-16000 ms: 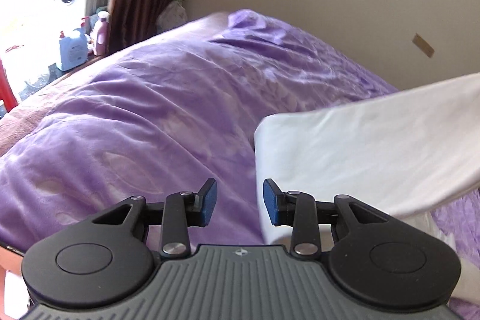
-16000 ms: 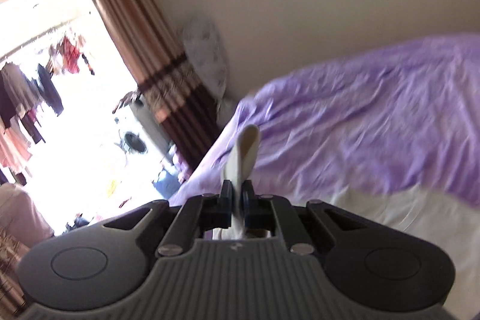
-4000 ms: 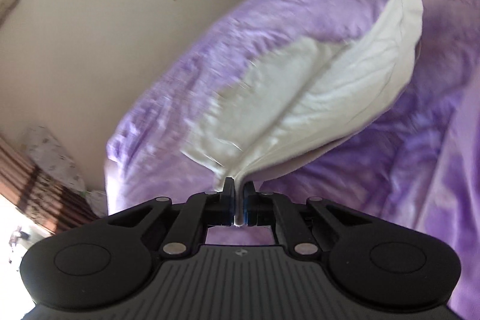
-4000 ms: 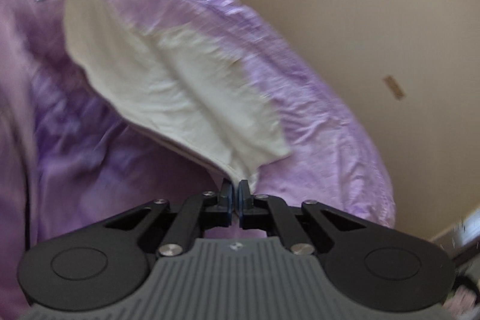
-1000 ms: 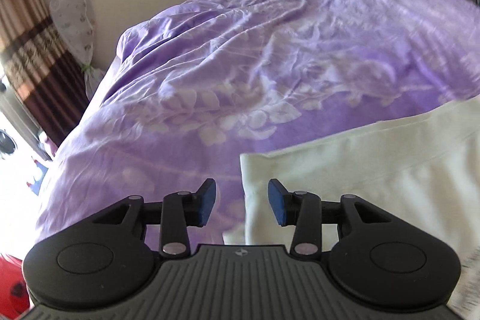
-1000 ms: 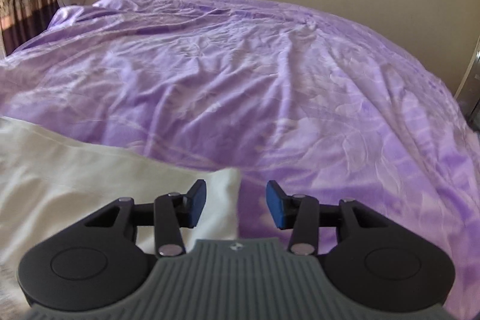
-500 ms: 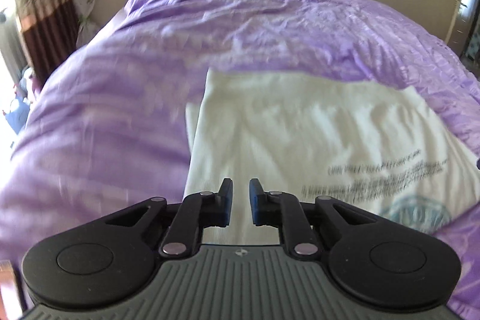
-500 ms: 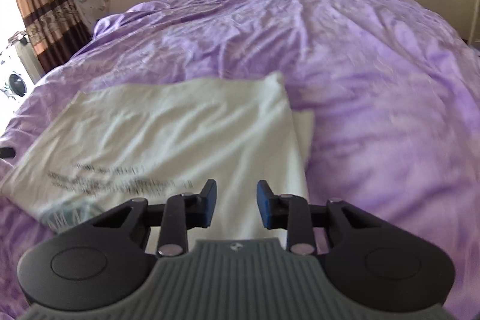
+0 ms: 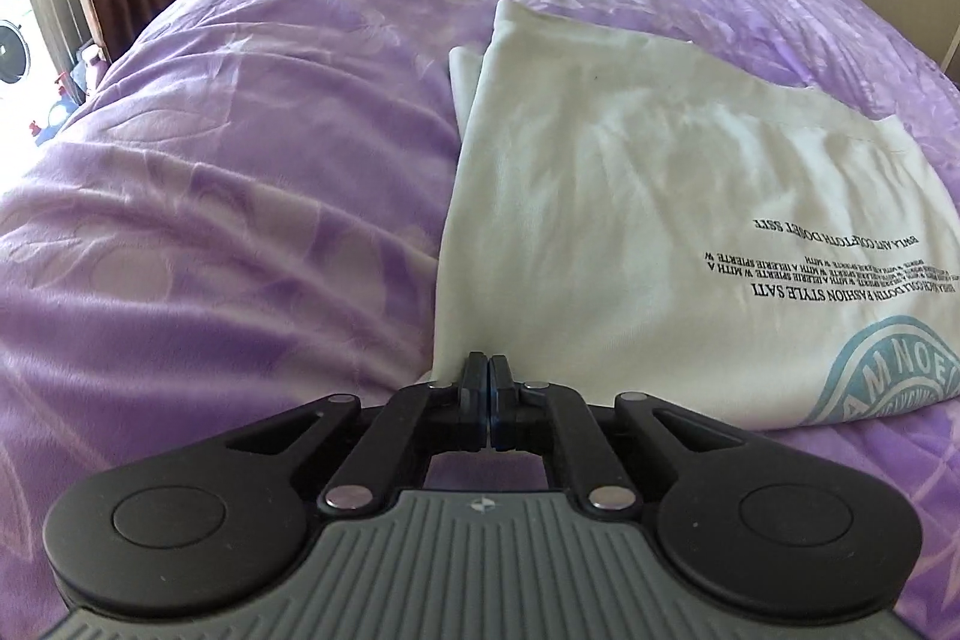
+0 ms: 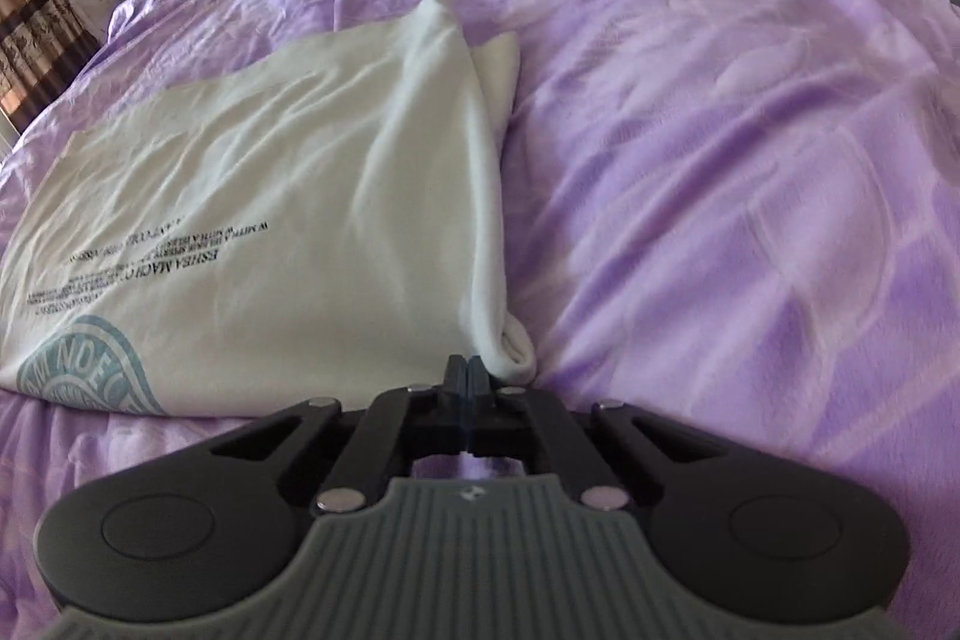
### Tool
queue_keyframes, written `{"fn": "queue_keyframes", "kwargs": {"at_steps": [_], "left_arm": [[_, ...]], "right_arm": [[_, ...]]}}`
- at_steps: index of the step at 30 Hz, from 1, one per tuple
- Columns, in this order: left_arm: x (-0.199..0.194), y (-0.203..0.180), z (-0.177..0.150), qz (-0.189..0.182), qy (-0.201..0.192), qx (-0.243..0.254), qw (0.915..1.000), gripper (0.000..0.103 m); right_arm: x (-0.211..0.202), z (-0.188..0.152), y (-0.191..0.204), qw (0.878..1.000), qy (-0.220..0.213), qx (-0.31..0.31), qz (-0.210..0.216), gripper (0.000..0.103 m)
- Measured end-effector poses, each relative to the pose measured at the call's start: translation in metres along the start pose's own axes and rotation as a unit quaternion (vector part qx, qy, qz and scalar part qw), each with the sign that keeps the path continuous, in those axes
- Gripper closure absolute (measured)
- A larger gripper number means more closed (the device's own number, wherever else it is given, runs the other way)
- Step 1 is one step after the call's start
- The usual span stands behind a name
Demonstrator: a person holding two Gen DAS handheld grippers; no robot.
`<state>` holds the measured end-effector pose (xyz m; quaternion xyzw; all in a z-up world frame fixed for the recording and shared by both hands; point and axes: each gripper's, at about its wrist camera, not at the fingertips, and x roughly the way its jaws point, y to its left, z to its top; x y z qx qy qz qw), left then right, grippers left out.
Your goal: Fold small clothes
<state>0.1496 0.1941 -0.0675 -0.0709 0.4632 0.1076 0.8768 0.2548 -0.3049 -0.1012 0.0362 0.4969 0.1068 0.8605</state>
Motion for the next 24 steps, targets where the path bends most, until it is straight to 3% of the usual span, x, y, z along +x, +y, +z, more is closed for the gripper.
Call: {"fn": "queue_keyframes", "kwargs": {"at_steps": [3, 10, 13, 14, 15, 17, 21, 24], "left_arm": [[-0.003, 0.002, -0.003, 0.001, 0.006, -0.007, 1.0, 0.097], [-0.018, -0.011, -0.01, 0.045, 0.011, 0.008, 0.9989, 0.097], [-0.032, -0.017, -0.01, 0.054, -0.004, 0.028, 0.9981, 0.095], [-0.038, -0.021, -0.008, 0.055, -0.019, 0.04, 0.9975, 0.094], [-0.044, -0.025, -0.007, 0.055, -0.034, 0.05, 0.9966, 0.094], [-0.053, -0.037, -0.002, 0.033, -0.058, 0.065, 0.9956, 0.094], [-0.052, -0.072, 0.003, -0.071, -0.069, 0.073, 0.9924, 0.093], [-0.04, -0.107, 0.0, -0.1, -0.077, 0.099, 0.987, 0.089]], "right_arm": [[-0.008, -0.002, -0.007, 1.0, 0.002, 0.012, 0.002, 0.103], [-0.022, -0.007, -0.002, 1.0, 0.001, -0.003, -0.02, 0.103], [-0.033, -0.007, 0.002, 1.0, 0.0, -0.01, -0.022, 0.103], [-0.039, -0.006, 0.004, 1.0, -0.005, -0.01, -0.015, 0.098], [-0.046, -0.006, 0.006, 1.0, -0.016, -0.013, -0.006, 0.083], [-0.059, -0.003, 0.014, 0.999, -0.046, -0.026, 0.008, 0.07], [-0.065, 0.005, 0.043, 0.993, -0.09, -0.045, 0.059, 0.07], [-0.049, 0.01, 0.082, 0.988, -0.105, -0.083, 0.077, 0.069]]}}
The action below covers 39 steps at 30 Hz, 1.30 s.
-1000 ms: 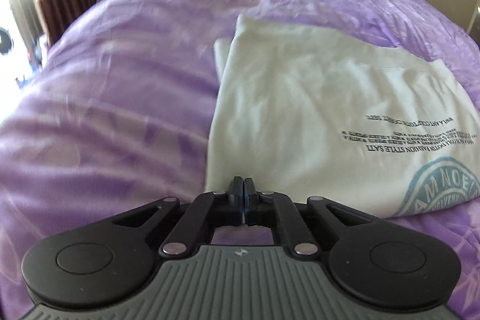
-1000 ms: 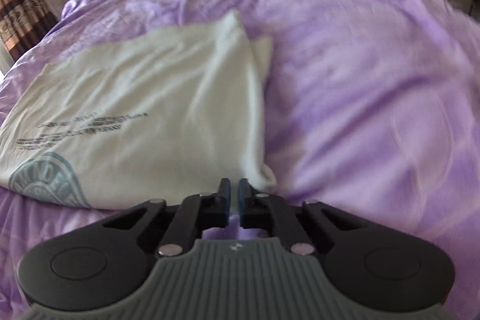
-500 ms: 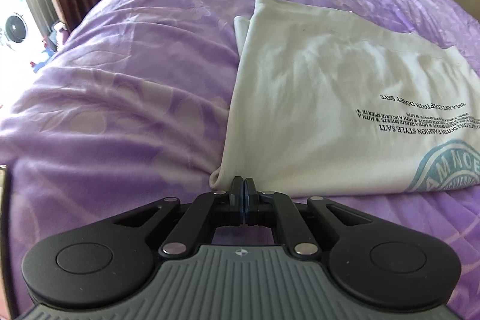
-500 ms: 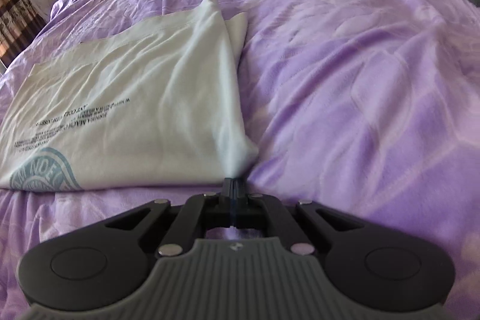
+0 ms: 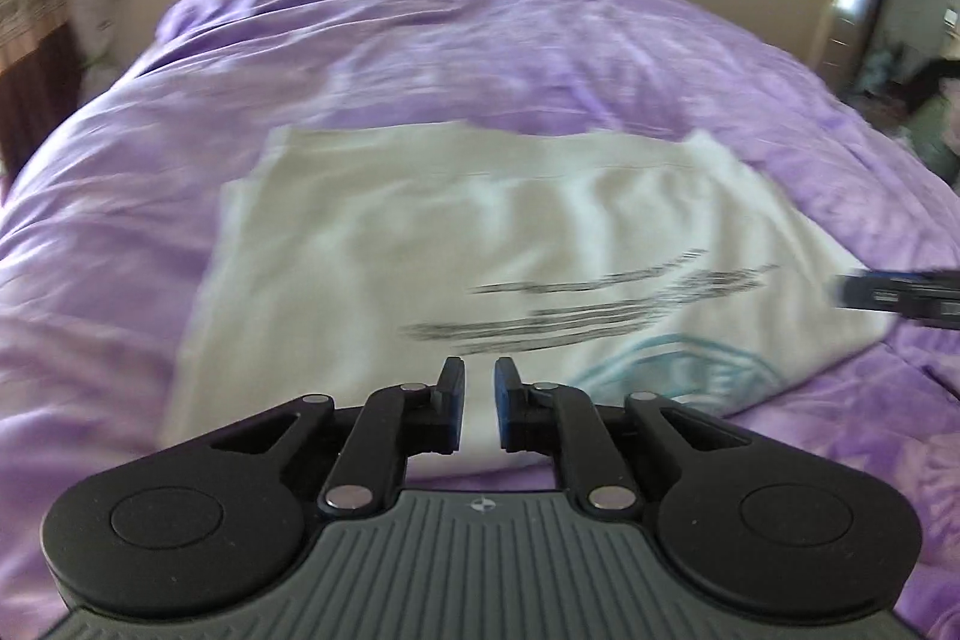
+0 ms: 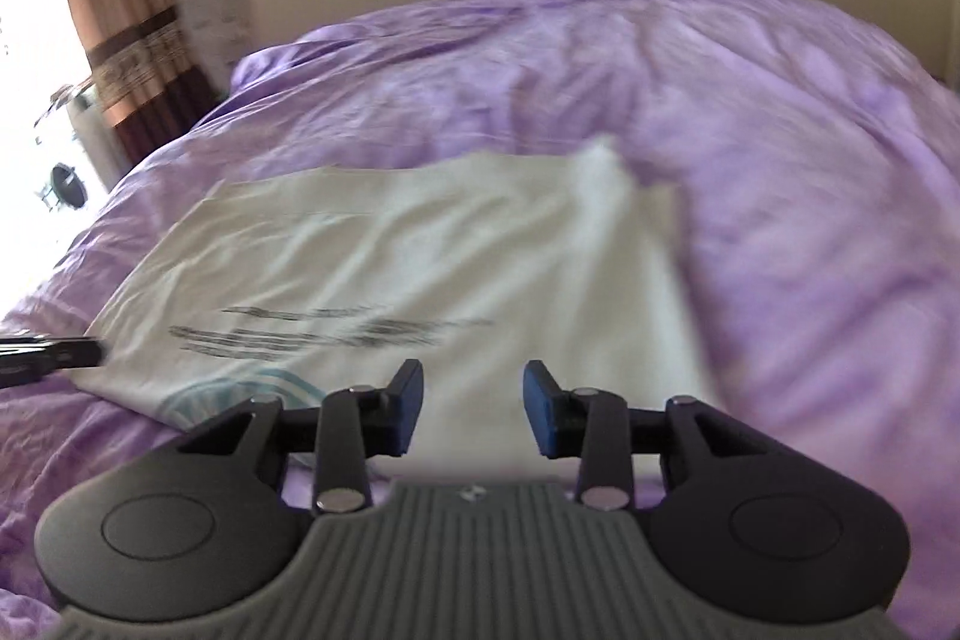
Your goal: Fold small clothes
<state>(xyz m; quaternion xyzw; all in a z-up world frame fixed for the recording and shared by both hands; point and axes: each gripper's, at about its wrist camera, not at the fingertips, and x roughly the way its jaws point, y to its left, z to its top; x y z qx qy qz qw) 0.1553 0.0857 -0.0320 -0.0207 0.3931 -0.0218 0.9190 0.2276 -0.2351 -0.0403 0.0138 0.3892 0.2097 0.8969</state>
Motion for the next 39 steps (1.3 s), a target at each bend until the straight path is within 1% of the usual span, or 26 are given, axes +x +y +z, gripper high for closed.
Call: {"fn": "queue_keyframes", "kwargs": {"at_steps": [3, 4, 6, 9, 10, 12, 15, 17, 19, 20, 21, 22, 24, 25, 26, 28, 30, 32, 35, 36, 39], "left_arm": [[0.019, -0.025, -0.007, -0.031, 0.0, 0.016, 0.9994, 0.087], [0.026, -0.031, -0.011, -0.035, 0.001, 0.019, 0.9992, 0.087], [0.04, -0.038, -0.021, -0.026, 0.017, 0.025, 0.9992, 0.087], [0.055, -0.043, -0.039, -0.019, 0.044, 0.038, 0.9981, 0.087], [0.056, -0.046, -0.044, -0.017, 0.046, 0.046, 0.9977, 0.087], [0.056, -0.049, -0.048, -0.012, 0.043, 0.061, 0.9971, 0.087], [0.048, -0.048, -0.044, -0.018, 0.039, 0.058, 0.9974, 0.086], [0.039, -0.045, -0.038, -0.03, 0.034, 0.051, 0.9977, 0.086], [0.032, -0.039, -0.027, -0.035, 0.022, 0.043, 0.9982, 0.082], [0.029, -0.037, -0.019, -0.037, 0.016, 0.039, 0.9984, 0.079], [0.028, -0.034, -0.01, -0.038, 0.012, 0.037, 0.9985, 0.079], [0.029, -0.032, -0.001, -0.039, 0.009, 0.035, 0.9986, 0.078], [0.032, -0.027, 0.017, -0.039, 0.004, 0.036, 0.9986, 0.077], [0.035, -0.026, 0.025, -0.038, 0.003, 0.036, 0.9986, 0.077], [0.038, -0.024, 0.032, -0.04, 0.002, 0.033, 0.9986, 0.076], [0.049, -0.018, 0.047, -0.06, 0.007, 0.018, 0.998, 0.075], [0.063, -0.013, 0.058, -0.08, 0.016, 0.001, 0.9967, 0.075], [0.078, -0.01, 0.068, -0.087, 0.03, -0.008, 0.9957, 0.075], [0.101, -0.013, 0.078, -0.074, 0.044, 0.005, 0.9963, 0.075], [0.11, -0.015, 0.082, -0.069, 0.051, 0.013, 0.9962, 0.075], [0.135, -0.018, 0.091, -0.06, 0.066, 0.029, 0.9956, 0.075]], "right_arm": [[0.025, -0.001, 0.033, 0.999, -0.006, -0.027, 0.016, 0.069], [0.032, -0.004, 0.044, 0.999, -0.007, -0.043, 0.01, 0.069], [0.05, -0.013, 0.061, 0.997, 0.002, -0.077, -0.015, 0.068], [0.069, -0.036, 0.07, 0.991, 0.035, -0.122, -0.048, 0.068], [0.073, -0.045, 0.073, 0.988, 0.042, -0.138, -0.058, 0.068], [0.074, -0.056, 0.077, 0.984, 0.044, -0.16, -0.07, 0.068], [0.073, -0.055, 0.076, 0.984, 0.049, -0.159, -0.07, 0.068], [0.065, -0.051, 0.066, 0.988, 0.053, -0.137, -0.056, 0.068], [0.053, -0.04, 0.055, 0.993, 0.054, -0.101, -0.026, 0.063], [0.047, -0.032, 0.046, 0.996, 0.05, -0.079, -0.013, 0.054], [0.04, -0.022, 0.036, 0.998, 0.044, -0.054, -0.005, 0.048], [0.035, -0.011, 0.024, 0.999, 0.036, -0.031, 0.001, 0.046], [0.028, 0.012, -0.004, 0.999, 0.026, 0.014, 0.013, 0.039], [0.026, 0.023, -0.02, 0.999, 0.022, 0.039, 0.015, 0.037], [0.026, 0.032, -0.037, 0.998, 0.018, 0.063, 0.014, 0.037], [0.031, 0.048, -0.069, 0.994, 0.017, 0.106, 0.01, 0.037], [0.043, 0.056, -0.099, 0.989, 0.027, 0.147, 0.002, 0.037], [0.058, 0.057, -0.124, 0.981, 0.036, 0.189, 0.019, 0.037], [0.084, 0.055, -0.147, 0.971, 0.05, 0.229, 0.043, 0.039], [0.093, 0.054, -0.152, 0.969, 0.054, 0.236, 0.05, 0.041], [0.117, 0.052, -0.159, 0.966, 0.065, 0.241, 0.065, 0.044]]}}
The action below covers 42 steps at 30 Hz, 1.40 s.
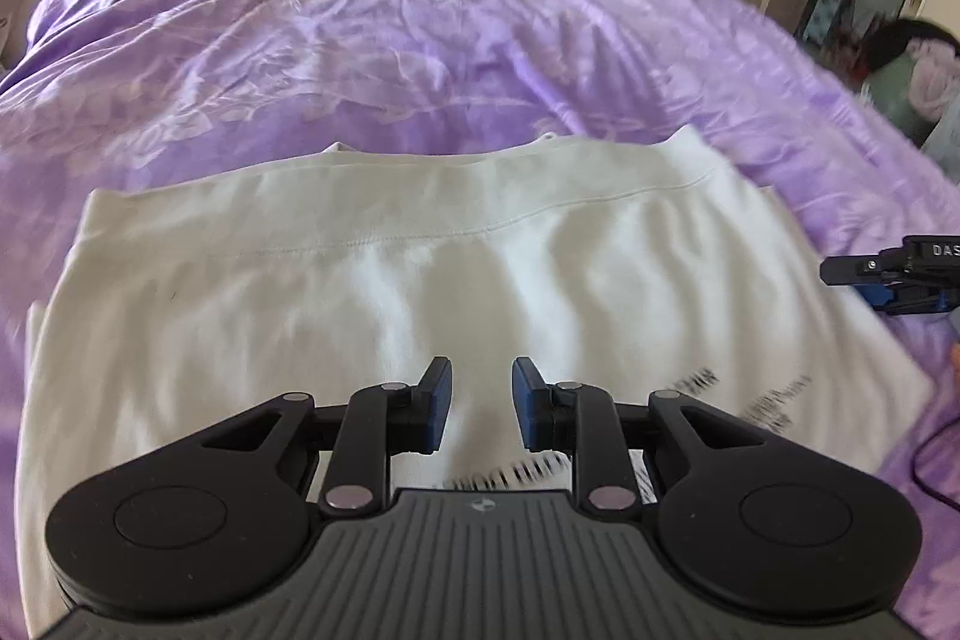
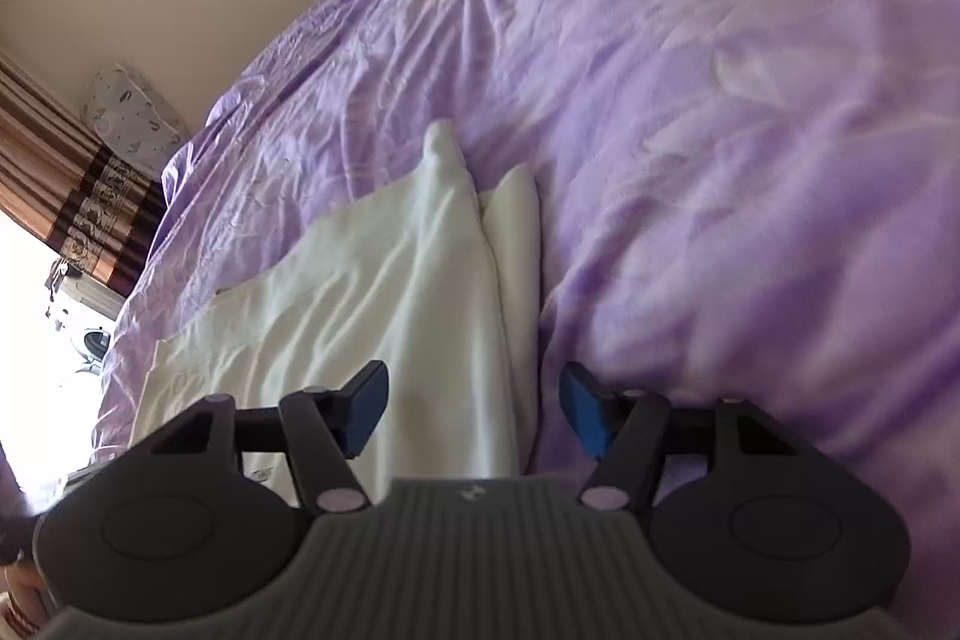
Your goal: Fold small clothes
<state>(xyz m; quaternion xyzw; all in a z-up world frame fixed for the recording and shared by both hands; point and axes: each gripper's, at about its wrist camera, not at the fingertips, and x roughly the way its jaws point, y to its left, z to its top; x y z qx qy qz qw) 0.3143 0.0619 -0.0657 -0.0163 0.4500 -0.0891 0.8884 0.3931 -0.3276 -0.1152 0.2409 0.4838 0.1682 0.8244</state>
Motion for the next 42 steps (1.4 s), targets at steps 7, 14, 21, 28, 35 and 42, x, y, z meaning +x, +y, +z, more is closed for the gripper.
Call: {"fn": "queue_keyframes", "kwargs": {"at_steps": [7, 14, 21, 28, 35, 42], "left_arm": [[0.058, -0.002, 0.033, 0.017, 0.018, 0.026, 0.9993, 0.075], [0.107, -0.005, 0.065, 0.045, 0.018, 0.034, 0.9982, 0.076], [0.098, -0.004, 0.072, 0.051, -0.001, 0.009, 0.9987, 0.076], [0.037, 0.019, 0.065, 0.082, -0.009, 0.008, 0.9966, 0.076], [-0.029, 0.067, 0.052, 0.105, 0.004, -0.021, 0.9943, 0.075], [-0.083, 0.107, 0.026, 0.115, 0.0, -0.031, 0.9929, 0.071]], "right_arm": [[0.035, 0.014, -0.024, 0.999, 0.014, 0.029, 0.032, 0.067], [0.039, 0.014, -0.037, 0.997, 0.015, 0.056, 0.057, 0.086], [0.041, 0.013, -0.039, 0.996, 0.014, 0.054, 0.068, 0.096], [0.024, 0.012, -0.023, 0.997, -0.012, 0.031, 0.07, 0.098], [-0.005, 0.016, 0.035, 0.998, -0.032, -0.025, 0.037, 0.098], [-0.012, 0.02, 0.117, 0.997, -0.026, -0.047, 0.059, 0.099]]}}
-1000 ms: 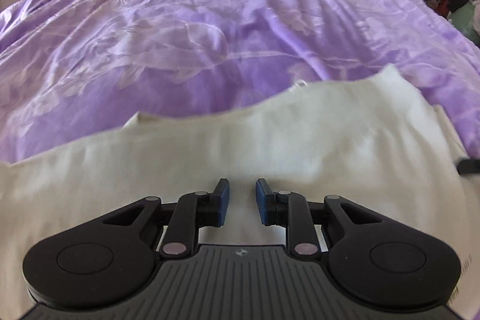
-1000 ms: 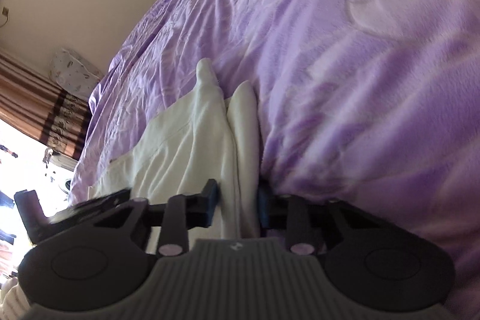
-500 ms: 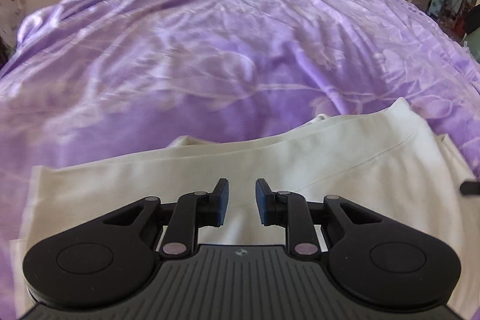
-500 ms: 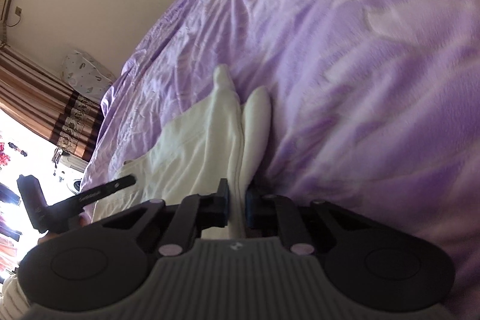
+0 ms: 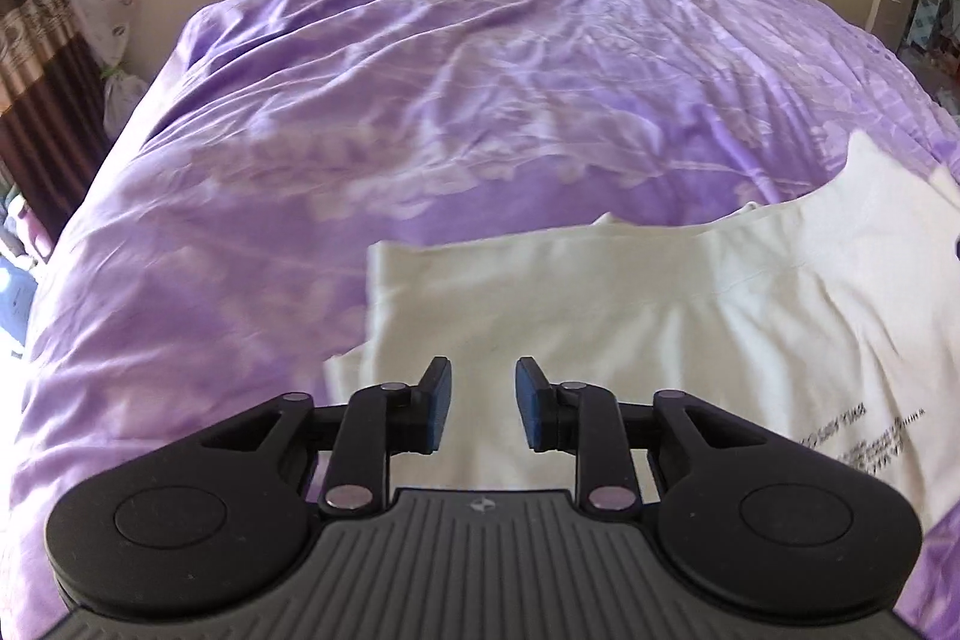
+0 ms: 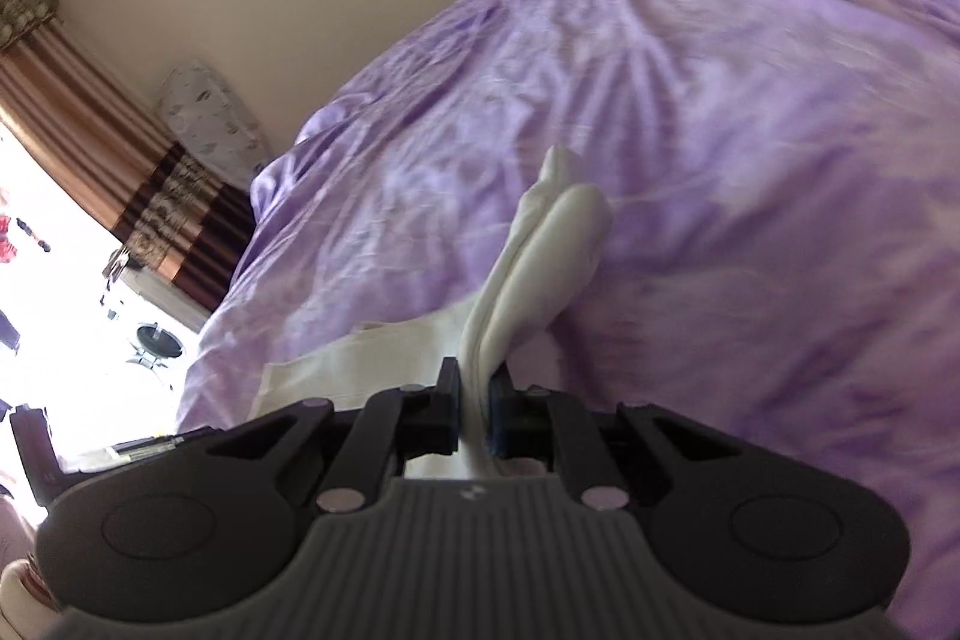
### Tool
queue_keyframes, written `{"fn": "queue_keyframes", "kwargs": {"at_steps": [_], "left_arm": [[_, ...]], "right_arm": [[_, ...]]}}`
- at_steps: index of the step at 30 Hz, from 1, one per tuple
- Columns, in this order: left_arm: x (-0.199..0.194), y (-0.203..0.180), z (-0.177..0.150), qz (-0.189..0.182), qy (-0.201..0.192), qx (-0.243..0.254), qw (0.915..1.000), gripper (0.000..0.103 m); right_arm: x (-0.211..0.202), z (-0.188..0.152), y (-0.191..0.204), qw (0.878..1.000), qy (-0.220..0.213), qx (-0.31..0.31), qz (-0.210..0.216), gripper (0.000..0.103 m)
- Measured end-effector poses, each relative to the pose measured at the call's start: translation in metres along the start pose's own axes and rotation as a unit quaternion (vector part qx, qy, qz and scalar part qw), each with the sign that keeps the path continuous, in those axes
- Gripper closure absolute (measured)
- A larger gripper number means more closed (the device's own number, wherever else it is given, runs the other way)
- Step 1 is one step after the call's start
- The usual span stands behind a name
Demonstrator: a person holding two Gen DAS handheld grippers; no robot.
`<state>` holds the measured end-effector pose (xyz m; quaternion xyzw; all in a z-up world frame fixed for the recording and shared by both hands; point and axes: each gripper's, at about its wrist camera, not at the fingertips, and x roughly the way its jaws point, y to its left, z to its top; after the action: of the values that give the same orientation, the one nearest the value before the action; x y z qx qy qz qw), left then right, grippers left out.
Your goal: Fold small clothes
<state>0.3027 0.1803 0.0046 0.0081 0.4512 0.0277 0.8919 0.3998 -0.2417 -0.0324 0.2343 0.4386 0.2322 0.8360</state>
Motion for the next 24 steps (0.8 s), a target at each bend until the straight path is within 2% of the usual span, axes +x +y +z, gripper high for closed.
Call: {"fn": "queue_keyframes", "kwargs": {"at_steps": [5, 11, 14, 17, 20, 24], "left_arm": [[-0.014, 0.039, -0.019, -0.021, 0.011, -0.028, 0.9993, 0.071], [-0.016, 0.08, -0.043, -0.042, 0.026, -0.045, 0.9978, 0.071], [-0.014, 0.096, -0.055, -0.052, 0.029, -0.053, 0.9968, 0.071], [-0.009, 0.109, -0.062, -0.067, 0.028, -0.067, 0.9951, 0.071], [-0.003, 0.115, -0.065, -0.082, 0.028, -0.077, 0.9932, 0.071], [-0.002, 0.118, -0.062, -0.096, 0.02, -0.083, 0.9917, 0.071]], "right_arm": [[0.034, -0.003, 0.064, 0.999, 0.025, -0.016, 0.018, 0.099], [0.109, -0.032, 0.136, 0.995, 0.079, -0.041, 0.038, 0.099], [0.155, -0.057, 0.163, 0.991, 0.119, -0.055, 0.033, 0.099], [0.189, -0.082, 0.173, 0.985, 0.158, -0.064, 0.01, 0.099], [0.202, -0.094, 0.174, 0.983, 0.175, -0.063, -0.007, 0.099], [0.186, -0.086, 0.187, 0.986, 0.15, -0.068, -0.005, 0.099]]}}
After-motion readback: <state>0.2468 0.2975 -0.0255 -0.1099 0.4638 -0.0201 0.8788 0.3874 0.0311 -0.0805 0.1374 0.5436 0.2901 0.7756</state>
